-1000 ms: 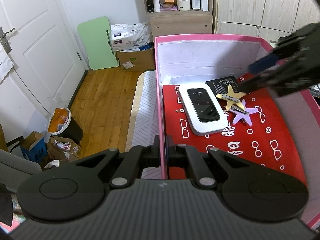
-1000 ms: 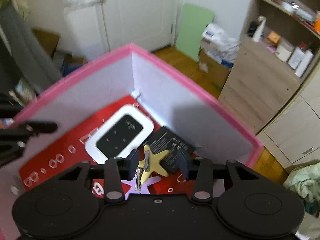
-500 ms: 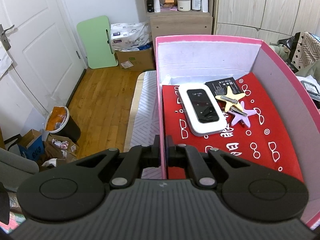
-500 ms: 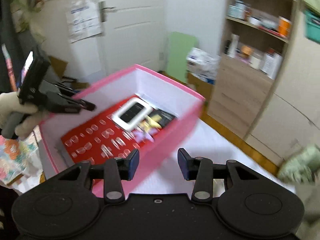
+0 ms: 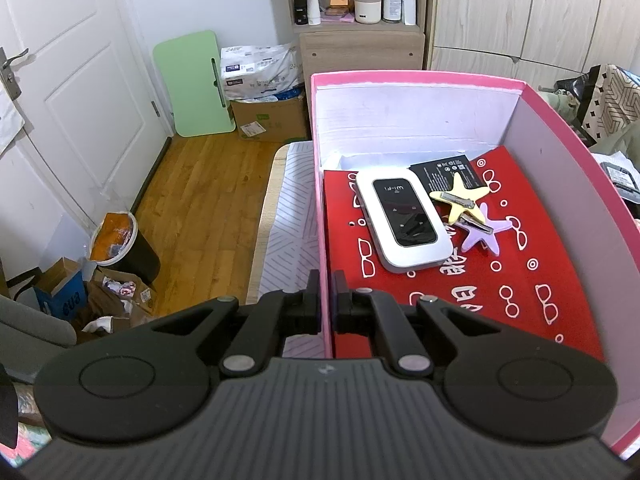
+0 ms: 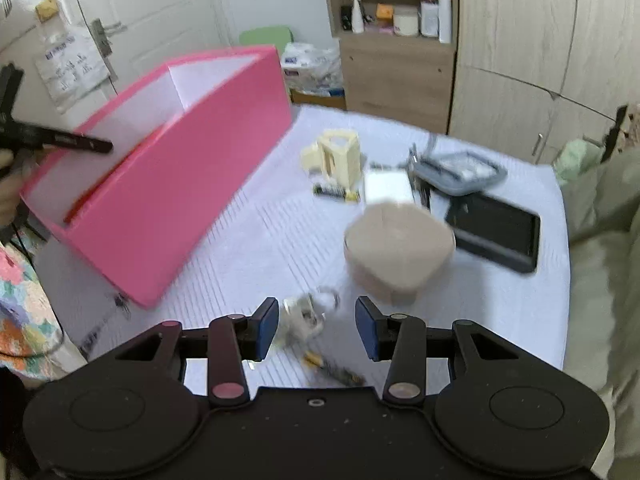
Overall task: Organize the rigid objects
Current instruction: 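Grasp the silver keys by their ring with the right gripper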
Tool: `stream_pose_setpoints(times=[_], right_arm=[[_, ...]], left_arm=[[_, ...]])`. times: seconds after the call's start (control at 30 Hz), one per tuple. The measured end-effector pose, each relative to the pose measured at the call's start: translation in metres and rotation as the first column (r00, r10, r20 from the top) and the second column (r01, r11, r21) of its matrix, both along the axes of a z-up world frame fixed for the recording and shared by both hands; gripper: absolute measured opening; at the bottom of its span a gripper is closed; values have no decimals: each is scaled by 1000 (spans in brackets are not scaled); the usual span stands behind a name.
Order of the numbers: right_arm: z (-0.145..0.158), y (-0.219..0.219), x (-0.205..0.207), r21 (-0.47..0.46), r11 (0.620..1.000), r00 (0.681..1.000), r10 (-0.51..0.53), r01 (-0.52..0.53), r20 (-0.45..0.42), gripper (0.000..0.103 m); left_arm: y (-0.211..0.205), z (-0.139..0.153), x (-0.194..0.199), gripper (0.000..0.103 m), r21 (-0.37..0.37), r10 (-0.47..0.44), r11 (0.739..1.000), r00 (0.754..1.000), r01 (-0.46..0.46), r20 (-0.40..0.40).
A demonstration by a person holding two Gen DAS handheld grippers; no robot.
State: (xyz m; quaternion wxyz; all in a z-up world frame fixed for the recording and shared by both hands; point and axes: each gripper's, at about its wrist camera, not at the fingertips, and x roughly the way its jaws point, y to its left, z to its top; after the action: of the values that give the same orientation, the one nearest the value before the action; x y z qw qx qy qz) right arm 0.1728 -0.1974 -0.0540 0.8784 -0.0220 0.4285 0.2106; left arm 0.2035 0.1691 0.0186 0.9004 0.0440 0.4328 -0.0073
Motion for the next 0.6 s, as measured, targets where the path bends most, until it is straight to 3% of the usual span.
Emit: stream_pose_setpoints(times=[0.27, 0.5, 0.57, 0.6], right_arm=[[-18, 18, -5, -19, 998, 998, 62, -63, -6, 56], [-28, 21, 12, -16, 1000, 1000, 27, -27, 10, 63], [-28, 25, 13, -29, 999, 998, 47, -46, 33, 56], [-26, 26, 13, -39, 998, 998, 47, -46, 47, 31]], left_arm=[[0, 0, 0, 4, -1, 1, 1000, 1000, -1, 0], [-4, -1, 1, 4, 11, -2, 1000, 1000, 2, 0], [-4, -2, 1, 4, 10, -1, 1000, 1000, 1, 0], [-4, -2, 1, 4, 10, -2, 1000, 1000, 2, 0]])
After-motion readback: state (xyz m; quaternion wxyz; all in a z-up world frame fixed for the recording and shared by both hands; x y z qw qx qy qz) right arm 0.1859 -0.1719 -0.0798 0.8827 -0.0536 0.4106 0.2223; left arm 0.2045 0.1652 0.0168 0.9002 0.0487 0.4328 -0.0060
